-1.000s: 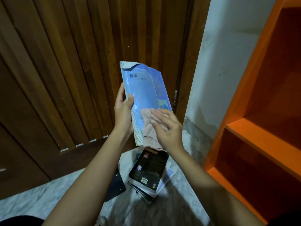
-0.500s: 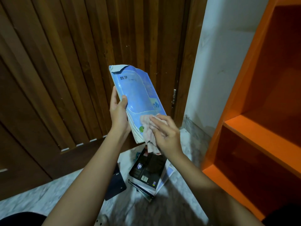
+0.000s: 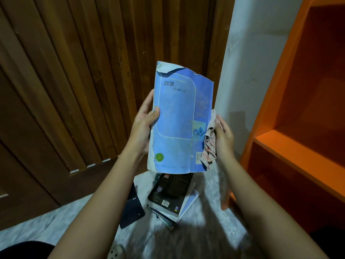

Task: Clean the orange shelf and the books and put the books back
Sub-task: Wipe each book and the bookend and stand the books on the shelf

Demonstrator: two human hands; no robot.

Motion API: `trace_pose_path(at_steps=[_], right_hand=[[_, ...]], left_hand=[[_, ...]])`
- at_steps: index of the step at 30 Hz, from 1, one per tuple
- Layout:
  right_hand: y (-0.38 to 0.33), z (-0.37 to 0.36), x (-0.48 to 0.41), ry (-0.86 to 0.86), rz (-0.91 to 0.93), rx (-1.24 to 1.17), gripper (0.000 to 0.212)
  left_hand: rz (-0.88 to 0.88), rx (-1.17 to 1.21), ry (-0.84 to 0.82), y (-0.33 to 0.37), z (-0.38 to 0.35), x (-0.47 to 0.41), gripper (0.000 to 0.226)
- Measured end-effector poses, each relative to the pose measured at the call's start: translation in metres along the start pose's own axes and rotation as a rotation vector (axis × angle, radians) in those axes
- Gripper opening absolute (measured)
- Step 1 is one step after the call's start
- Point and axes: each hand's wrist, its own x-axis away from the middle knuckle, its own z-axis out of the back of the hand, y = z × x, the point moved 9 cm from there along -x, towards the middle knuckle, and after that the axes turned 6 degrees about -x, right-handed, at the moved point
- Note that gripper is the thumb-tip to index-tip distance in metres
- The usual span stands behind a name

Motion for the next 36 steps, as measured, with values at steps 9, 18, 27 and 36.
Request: trace_pose_path(at_steps=[9, 18, 27, 36], right_hand=[[0.001, -0.013, 0.017, -0.311, -0.160, -0.228, 0.028], [-0.006, -0.010, 0.019, -0.269, -0.124, -0.297, 0.047], [-0.009, -0.015, 0.028, -0.332, 0.082, 0.067, 0.053], [-0.025, -0.043, 0.061, -0.350, 0.481, 0.422, 0.056]], left_hand=[[0.045, -0.127, 0.054, -0.011, 0.020, 0.001, 0.054], [0.098, -0.782, 0.334, -0.034, 0.038, -0.005, 0.052], [0.017, -0.700, -0.003, -0.040, -0.043, -0.006, 0.054], [-0.149, -0.844, 0.106, -0.020, -0.042, -0.010, 0.069]])
